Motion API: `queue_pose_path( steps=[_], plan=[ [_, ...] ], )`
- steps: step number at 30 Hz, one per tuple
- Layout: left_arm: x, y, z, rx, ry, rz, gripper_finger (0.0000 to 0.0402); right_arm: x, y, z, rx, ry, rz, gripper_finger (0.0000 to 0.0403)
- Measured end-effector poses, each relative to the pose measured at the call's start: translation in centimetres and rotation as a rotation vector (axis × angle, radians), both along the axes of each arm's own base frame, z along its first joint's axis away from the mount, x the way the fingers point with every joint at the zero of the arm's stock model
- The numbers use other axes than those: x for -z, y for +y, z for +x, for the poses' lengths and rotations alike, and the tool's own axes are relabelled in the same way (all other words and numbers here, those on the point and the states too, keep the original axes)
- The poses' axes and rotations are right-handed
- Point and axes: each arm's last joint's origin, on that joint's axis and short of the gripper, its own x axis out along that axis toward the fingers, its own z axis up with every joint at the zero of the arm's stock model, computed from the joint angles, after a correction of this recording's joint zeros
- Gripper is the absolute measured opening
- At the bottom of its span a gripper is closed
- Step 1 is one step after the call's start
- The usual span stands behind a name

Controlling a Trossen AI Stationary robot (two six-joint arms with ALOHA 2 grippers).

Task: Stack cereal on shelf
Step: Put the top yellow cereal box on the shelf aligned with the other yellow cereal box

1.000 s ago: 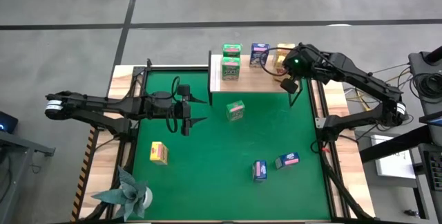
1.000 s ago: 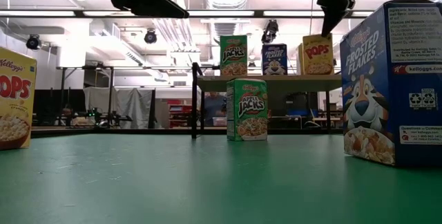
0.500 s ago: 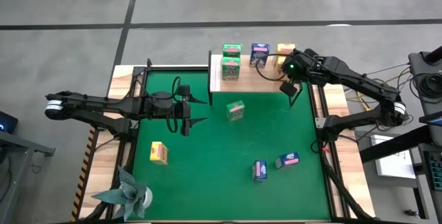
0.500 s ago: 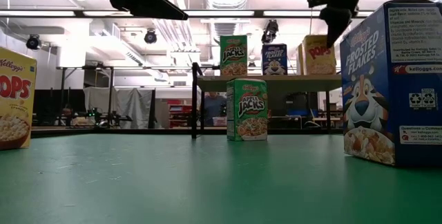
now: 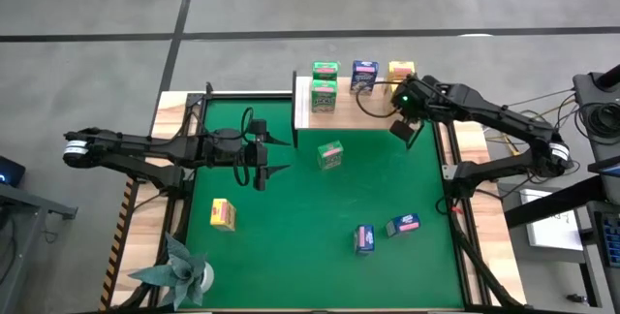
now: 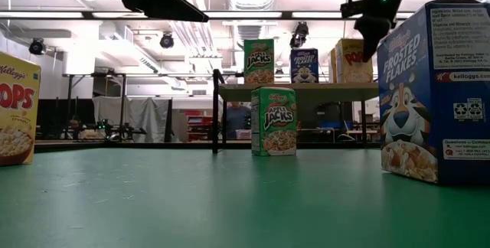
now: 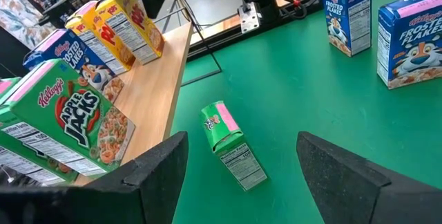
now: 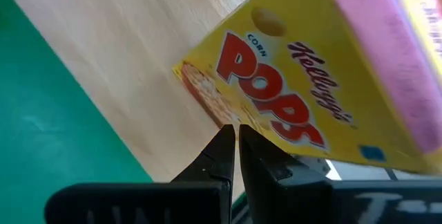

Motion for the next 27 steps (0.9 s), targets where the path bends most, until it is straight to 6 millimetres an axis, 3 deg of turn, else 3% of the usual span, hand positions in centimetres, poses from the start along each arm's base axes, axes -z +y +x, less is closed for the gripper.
queue_pose_path(
  steps=[10,27],
  plan=[
    [0.0,0.0,0.0,0.0,0.0,0.0,0.0254,2.6,-0.6,0.7,-0.022,0.02,-0.064,0.0013],
    [0.0,0.0,0.0,0.0,0.0,0.0,0.0254,2.7,-0.8,1.0,-0.019,0.0,-0.106,0.0013]
  ],
)
